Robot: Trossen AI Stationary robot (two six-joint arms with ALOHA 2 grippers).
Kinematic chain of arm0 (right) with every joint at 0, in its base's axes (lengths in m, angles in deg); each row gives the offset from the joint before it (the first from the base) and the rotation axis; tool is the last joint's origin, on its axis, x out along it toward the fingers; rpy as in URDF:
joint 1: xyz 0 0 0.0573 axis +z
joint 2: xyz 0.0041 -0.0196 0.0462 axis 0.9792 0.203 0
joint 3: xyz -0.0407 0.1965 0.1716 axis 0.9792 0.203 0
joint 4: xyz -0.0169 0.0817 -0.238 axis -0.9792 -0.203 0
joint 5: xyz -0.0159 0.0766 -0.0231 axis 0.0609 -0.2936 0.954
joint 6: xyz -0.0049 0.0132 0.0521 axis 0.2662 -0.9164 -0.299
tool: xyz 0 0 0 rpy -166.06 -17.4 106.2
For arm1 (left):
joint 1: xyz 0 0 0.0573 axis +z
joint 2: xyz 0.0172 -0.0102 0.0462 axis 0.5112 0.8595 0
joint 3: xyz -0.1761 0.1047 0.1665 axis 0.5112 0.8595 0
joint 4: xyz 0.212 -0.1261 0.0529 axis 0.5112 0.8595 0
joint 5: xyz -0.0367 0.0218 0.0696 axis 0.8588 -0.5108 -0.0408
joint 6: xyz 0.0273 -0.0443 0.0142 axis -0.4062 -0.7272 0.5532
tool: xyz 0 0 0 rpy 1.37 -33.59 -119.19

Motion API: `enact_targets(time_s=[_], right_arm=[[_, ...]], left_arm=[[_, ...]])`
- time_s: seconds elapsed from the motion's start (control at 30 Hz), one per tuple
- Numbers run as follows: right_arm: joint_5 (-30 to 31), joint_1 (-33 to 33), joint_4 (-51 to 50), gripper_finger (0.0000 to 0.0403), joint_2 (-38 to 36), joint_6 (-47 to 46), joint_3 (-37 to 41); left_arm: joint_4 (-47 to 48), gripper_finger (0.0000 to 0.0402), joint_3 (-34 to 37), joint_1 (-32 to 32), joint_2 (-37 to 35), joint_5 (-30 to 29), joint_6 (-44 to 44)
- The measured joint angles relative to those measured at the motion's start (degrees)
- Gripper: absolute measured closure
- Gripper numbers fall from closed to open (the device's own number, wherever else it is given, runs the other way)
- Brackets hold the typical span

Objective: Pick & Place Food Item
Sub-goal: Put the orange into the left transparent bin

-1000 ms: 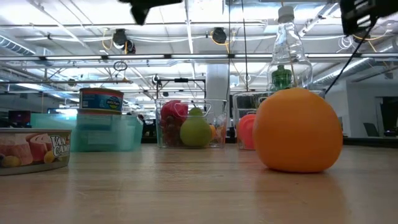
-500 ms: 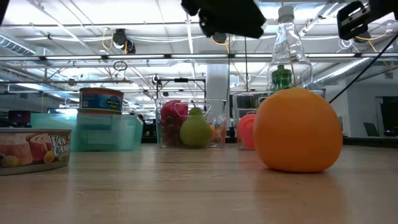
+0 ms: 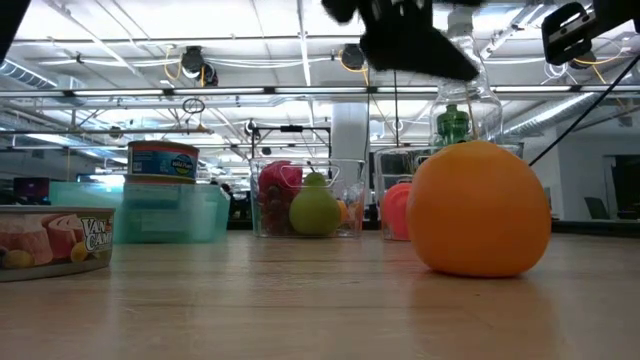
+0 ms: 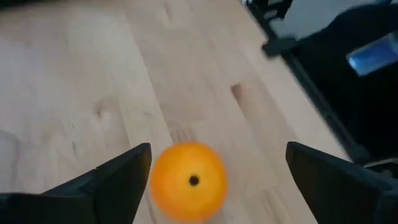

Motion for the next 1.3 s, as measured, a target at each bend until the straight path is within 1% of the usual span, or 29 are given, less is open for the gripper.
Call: enact_targets(time_s=[0.07,0.2,0.3,0.53,0.7,0.87,1.07,1.3], right_arm=[[0.02,-0.02,-0.06,0.0403,0.27,-0.40,-0.02],[0.04,-0.01,-0.54,0.0403,1.07,-0.80,-0.02],[0.02,0.00,-1.02,0.0403,2.06,-0.78,-0.02],[0.08,-0.02,-3.15,0.0403,4.26,-0.97,-0.02],[0.26,-0.04,-3.04,0.0403,5.03,0.47,-0.02],[3.14,-0.06,-2.68,0.0403,5.02,0.54,-0.02],[3.30,-0.06,-4.24,0.0403,5.11,0.56,-0.04],[3.30,-0.06,-4.28,0.0403,5.13,0.56,-0.04]], left_arm=[[0.49,0.0023,0.02,0.24,1.26,1.40,-0.22],[1.04,0.0005,0.02,0.34,2.91,2.06,1.72],[1.55,0.0007,0.04,0.73,3.96,-0.08,1.94],[1.01,0.0004,0.00,1.41,4.99,-0.18,2.44],[-0.52,0.0002,0.08,1.75,7.29,4.23,0.39],[-2.79,0.0004,0.09,1.82,10.06,3.30,0.89],[-5.50,0.0004,0.00,2.58,10.52,2.67,1.32],[-5.55,0.0005,0.11,3.37,12.19,2.61,1.26]])
